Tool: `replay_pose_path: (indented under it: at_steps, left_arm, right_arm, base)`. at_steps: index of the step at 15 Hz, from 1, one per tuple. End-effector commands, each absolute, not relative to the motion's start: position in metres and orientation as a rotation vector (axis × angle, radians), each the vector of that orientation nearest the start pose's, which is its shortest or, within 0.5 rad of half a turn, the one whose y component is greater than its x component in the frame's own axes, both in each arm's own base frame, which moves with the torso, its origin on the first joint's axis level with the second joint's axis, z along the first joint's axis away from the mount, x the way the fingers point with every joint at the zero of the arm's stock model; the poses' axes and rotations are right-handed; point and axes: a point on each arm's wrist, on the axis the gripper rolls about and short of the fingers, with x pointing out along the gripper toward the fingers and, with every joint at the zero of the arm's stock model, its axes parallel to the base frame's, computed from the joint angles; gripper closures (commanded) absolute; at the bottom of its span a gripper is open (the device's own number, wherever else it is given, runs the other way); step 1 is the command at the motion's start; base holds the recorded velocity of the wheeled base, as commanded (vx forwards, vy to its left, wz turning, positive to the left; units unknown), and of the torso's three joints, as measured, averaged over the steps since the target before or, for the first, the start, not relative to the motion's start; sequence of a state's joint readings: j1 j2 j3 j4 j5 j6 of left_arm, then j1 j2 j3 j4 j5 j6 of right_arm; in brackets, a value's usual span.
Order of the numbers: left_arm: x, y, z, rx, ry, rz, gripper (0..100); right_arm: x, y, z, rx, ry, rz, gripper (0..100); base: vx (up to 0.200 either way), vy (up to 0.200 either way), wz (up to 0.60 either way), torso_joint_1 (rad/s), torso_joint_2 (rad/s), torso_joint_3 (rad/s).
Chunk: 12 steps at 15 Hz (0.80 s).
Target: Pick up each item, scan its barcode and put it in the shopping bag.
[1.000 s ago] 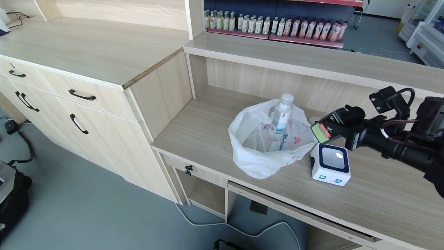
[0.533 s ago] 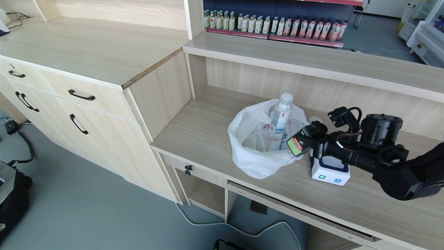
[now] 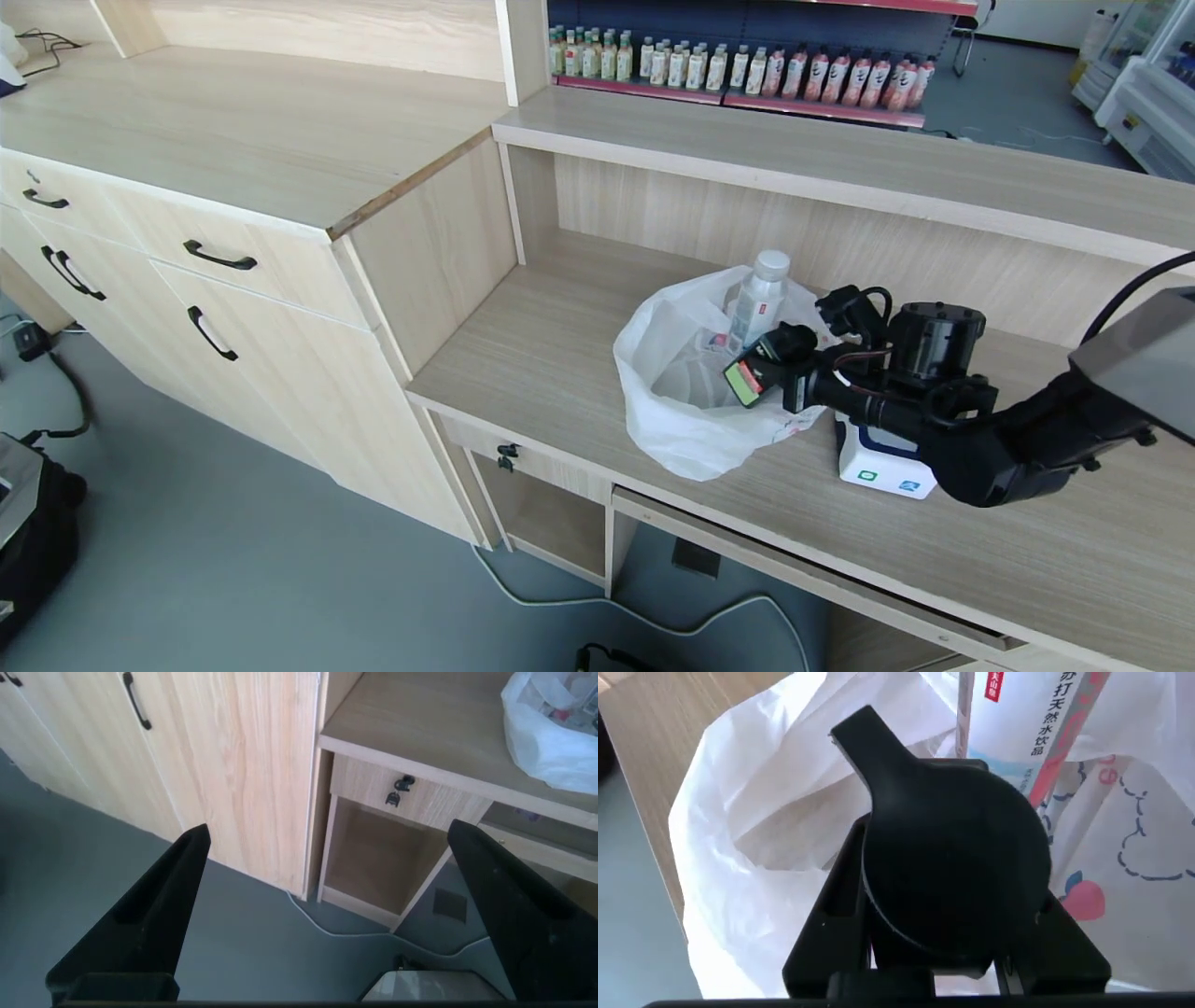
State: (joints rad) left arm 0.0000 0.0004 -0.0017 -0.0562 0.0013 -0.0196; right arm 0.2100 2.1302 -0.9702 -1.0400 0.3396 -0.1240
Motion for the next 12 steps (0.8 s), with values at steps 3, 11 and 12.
replay_pose_path:
  at_steps: [3, 11, 12]
  left_arm:
    - [-0.023, 0.000, 0.082, -0.020, -0.058, 0.001, 0]
    - [-0.023, 0.000, 0.082, -0.020, -0.057, 0.001, 0]
    - [-0.023, 0.000, 0.082, -0.020, -0.057, 0.001, 0]
  right_arm:
    - [0.391, 0.096, 0.093, -0.154, 0.131, 0.554, 100]
    - [0.394, 0.096, 0.090, -0.157, 0.140, 0.513, 0]
    - [0.393, 0.096, 0.093, -0.154, 0.131, 0.512, 0]
  base:
    - [0.000, 0.000, 0.00, 0.000, 0.00, 0.000]
    - [0.000, 0.000, 0.00, 0.000, 0.00, 0.000]
    - [0.000, 0.000, 0.00, 0.000, 0.00, 0.000]
